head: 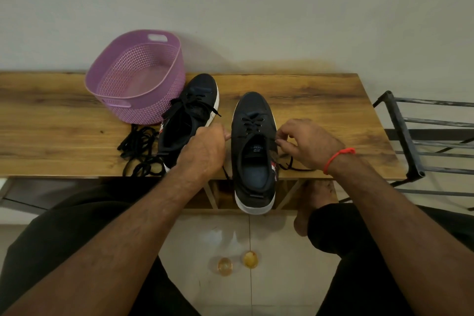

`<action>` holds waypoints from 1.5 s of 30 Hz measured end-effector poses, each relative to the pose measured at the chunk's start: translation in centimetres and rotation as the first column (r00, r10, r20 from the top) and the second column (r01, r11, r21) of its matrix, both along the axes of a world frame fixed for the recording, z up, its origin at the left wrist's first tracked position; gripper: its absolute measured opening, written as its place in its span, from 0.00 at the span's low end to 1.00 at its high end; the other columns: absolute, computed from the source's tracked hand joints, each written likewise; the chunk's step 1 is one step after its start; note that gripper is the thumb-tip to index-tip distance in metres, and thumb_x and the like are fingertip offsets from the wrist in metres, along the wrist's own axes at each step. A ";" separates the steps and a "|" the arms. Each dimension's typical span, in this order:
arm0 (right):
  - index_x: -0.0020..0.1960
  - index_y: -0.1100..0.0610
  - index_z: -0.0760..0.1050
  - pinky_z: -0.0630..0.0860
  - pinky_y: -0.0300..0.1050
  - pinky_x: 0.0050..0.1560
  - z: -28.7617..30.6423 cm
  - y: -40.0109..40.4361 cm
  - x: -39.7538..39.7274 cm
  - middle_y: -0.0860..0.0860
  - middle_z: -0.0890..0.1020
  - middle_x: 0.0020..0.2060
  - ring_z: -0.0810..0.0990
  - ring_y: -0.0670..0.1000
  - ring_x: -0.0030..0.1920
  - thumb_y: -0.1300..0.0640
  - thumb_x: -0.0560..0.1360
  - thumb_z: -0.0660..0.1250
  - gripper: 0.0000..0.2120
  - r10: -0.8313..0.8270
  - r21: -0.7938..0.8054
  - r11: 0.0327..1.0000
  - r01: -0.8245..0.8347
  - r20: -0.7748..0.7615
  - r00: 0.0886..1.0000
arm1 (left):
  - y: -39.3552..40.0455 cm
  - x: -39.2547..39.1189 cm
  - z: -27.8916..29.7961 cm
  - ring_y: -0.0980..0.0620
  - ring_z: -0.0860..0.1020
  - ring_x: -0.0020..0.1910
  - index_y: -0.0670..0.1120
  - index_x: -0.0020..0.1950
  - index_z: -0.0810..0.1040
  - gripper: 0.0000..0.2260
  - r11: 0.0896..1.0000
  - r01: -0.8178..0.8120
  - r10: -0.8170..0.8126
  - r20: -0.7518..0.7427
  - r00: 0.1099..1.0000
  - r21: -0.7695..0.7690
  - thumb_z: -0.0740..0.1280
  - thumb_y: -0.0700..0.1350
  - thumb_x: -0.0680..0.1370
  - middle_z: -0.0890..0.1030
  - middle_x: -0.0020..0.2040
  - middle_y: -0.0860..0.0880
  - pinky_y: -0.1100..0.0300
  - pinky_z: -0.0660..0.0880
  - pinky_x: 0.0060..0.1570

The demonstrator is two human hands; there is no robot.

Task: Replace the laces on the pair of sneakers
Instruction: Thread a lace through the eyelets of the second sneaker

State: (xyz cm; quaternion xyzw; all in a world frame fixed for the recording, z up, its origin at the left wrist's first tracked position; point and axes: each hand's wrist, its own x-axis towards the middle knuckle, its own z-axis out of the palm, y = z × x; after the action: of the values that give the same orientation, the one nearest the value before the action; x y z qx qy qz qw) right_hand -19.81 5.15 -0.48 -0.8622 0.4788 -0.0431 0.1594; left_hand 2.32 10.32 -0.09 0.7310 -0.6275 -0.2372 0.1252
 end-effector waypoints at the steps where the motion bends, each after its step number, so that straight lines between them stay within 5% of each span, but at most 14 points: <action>1: 0.53 0.52 0.78 0.74 0.50 0.58 0.0 -0.1 -0.1 0.48 0.78 0.51 0.74 0.49 0.54 0.51 0.81 0.62 0.08 -0.015 0.007 1.000 0.015 -0.011 1.000 | 0.2 0.0 0.0 0.47 0.80 0.47 0.46 0.57 0.72 0.06 1.000 0.006 -0.006 0.036 0.999 0.017 0.59 0.46 0.85 0.78 0.49 0.46 0.45 0.80 0.50; 8: 0.50 0.51 0.75 0.68 0.29 0.36 -0.1 0.2 -0.1 0.42 0.77 0.39 0.75 0.40 0.40 0.54 0.81 0.63 0.03 -0.114 0.122 0.988 0.098 0.138 0.984 | 0.2 0.0 0.0 0.51 0.77 0.44 0.51 0.51 0.72 0.07 0.999 0.001 -0.001 0.000 1.000 0.051 0.57 0.50 0.86 0.77 0.46 0.49 0.49 0.78 0.46; 12: 0.53 0.51 0.76 0.73 0.31 0.39 0.0 0.6 0.0 0.45 0.81 0.43 0.79 0.41 0.44 0.54 0.81 0.64 0.03 -0.192 0.219 0.966 0.136 0.262 0.946 | 0.1 0.0 -0.3 0.53 0.77 0.42 0.55 0.47 0.73 0.07 0.997 0.040 -0.030 -0.163 0.986 0.064 0.61 0.51 0.84 0.79 0.44 0.51 0.51 0.78 0.44; 15: 0.54 0.49 0.76 0.71 0.28 0.35 0.1 0.8 0.6 0.44 0.81 0.40 0.79 0.36 0.39 0.53 0.81 0.65 0.04 -0.230 0.279 0.950 0.139 0.325 0.917 | -0.1 0.2 -0.3 0.54 0.79 0.46 0.57 0.48 0.75 0.04 0.999 0.052 -0.049 -0.174 0.983 0.012 0.64 0.53 0.83 0.80 0.46 0.54 0.47 0.80 0.50; 18: 0.52 0.50 0.78 0.76 0.35 0.41 0.3 0.7 0.7 0.46 0.82 0.40 0.81 0.42 0.41 0.52 0.80 0.66 0.04 -0.250 0.336 0.932 0.134 0.333 0.909 | -0.3 0.6 0.0 0.56 0.78 0.47 0.59 0.48 0.76 0.03 0.998 0.066 -0.063 -0.136 0.989 0.018 0.66 0.54 0.82 0.79 0.45 0.56 0.48 0.80 0.51; 22: 0.48 0.54 0.80 0.75 0.37 0.37 0.9 0.1 -0.6 0.47 0.81 0.33 0.79 0.43 0.34 0.53 0.79 0.68 0.05 -0.372 0.502 0.848 0.167 0.340 0.864 | -0.7 1.6 0.9 0.56 0.78 0.43 0.57 0.47 0.77 0.03 1.000 0.016 -0.017 -0.188 0.982 -0.002 0.68 0.51 0.81 0.80 0.42 0.53 0.59 0.73 0.40; 27: 0.56 0.62 0.79 0.78 0.41 0.33 2.5 0.2 -0.5 0.53 0.80 0.34 0.77 0.49 0.31 0.63 0.79 0.67 0.07 -0.602 0.768 0.641 -0.025 0.522 0.605 | -0.4 1.6 2.4 0.60 0.74 0.28 0.54 0.57 0.80 0.07 0.994 -0.020 0.080 -0.620 0.781 0.103 0.63 0.46 0.84 0.82 0.38 0.54 0.66 0.67 0.25; 32: 0.53 0.65 0.80 0.81 0.46 0.39 5.5 0.7 0.8 0.57 0.82 0.40 0.78 0.50 0.35 0.56 0.79 0.67 0.11 -0.640 0.767 0.603 -0.219 0.629 0.441 | 0.5 1.3 5.0 0.58 0.69 0.27 0.49 0.55 0.86 0.14 0.979 0.057 0.144 -0.860 0.489 0.197 0.62 0.53 0.84 0.82 0.42 0.52 0.65 0.63 0.24; 38: 0.51 0.62 0.79 0.83 0.51 0.47 11.0 0.9 1.7 0.58 0.85 0.42 0.85 0.55 0.43 0.52 0.80 0.65 0.13 -0.663 0.735 0.631 -0.246 0.676 0.321 | 1.5 0.8 10.9 0.58 0.68 0.26 0.46 0.61 0.84 0.16 0.983 0.099 0.108 -0.924 0.368 0.155 0.60 0.53 0.85 0.86 0.56 0.48 0.66 0.63 0.25; 45: 0.56 0.67 0.78 0.83 0.53 0.49 20.5 1.0 1.8 0.61 0.85 0.45 0.85 0.58 0.46 0.62 0.78 0.59 0.13 -0.614 0.623 0.724 -0.297 0.777 0.135 | 1.7 0.6 21.3 0.59 0.67 0.27 0.46 0.67 0.77 0.15 1.000 0.010 0.003 -0.933 0.359 0.007 0.57 0.45 0.84 0.85 0.60 0.51 0.67 0.64 0.24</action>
State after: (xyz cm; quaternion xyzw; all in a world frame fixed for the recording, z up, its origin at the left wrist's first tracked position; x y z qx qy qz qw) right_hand -17.98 6.14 19.98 -0.4331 0.3337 -0.4368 0.7144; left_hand 2.91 12.05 21.24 0.4677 -0.4468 -0.6132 0.4536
